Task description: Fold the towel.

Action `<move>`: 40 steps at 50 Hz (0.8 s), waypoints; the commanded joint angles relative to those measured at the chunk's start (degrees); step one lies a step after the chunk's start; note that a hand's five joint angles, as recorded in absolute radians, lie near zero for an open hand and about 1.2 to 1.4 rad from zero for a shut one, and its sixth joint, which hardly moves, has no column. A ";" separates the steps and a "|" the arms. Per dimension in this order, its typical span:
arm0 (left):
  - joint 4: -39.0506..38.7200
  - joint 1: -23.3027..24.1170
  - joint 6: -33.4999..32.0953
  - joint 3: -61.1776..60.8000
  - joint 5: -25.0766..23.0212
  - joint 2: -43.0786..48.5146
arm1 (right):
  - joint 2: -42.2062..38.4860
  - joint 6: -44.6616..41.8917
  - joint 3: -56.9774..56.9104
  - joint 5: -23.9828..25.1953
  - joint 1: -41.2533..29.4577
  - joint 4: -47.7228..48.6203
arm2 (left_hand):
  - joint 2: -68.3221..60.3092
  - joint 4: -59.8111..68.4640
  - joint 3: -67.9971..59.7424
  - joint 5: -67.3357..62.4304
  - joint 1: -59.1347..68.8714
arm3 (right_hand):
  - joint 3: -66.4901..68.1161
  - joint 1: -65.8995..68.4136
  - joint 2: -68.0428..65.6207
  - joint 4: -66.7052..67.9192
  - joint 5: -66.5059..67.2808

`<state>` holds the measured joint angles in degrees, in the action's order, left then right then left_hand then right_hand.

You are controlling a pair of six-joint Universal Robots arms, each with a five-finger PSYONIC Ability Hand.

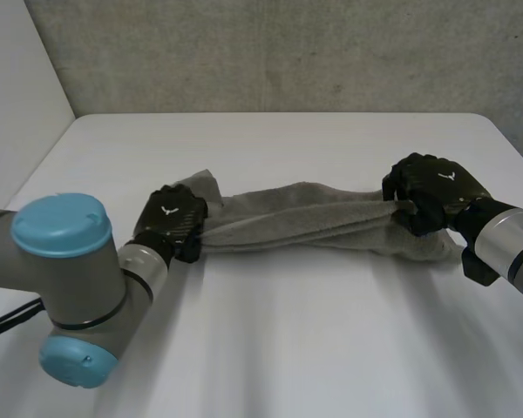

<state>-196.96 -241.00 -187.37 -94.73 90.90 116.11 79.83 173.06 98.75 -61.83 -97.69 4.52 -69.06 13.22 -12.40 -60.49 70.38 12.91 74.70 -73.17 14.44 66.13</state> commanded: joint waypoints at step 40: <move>-10.64 -8.87 -1.95 24.06 -8.54 -11.26 | -6.55 -18.20 -40.61 -10.24 -10.94 -0.92 | -8.95 -3.22 2.40 -7.52 7.63 | -2.91 5.30 -6.83 -4.44 3.87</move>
<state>-203.07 -249.49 -189.23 -65.49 83.24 109.27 67.16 152.84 50.31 -74.13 -109.11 2.11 -72.14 13.22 -12.40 -63.43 72.55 12.91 74.70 -74.52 14.44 66.14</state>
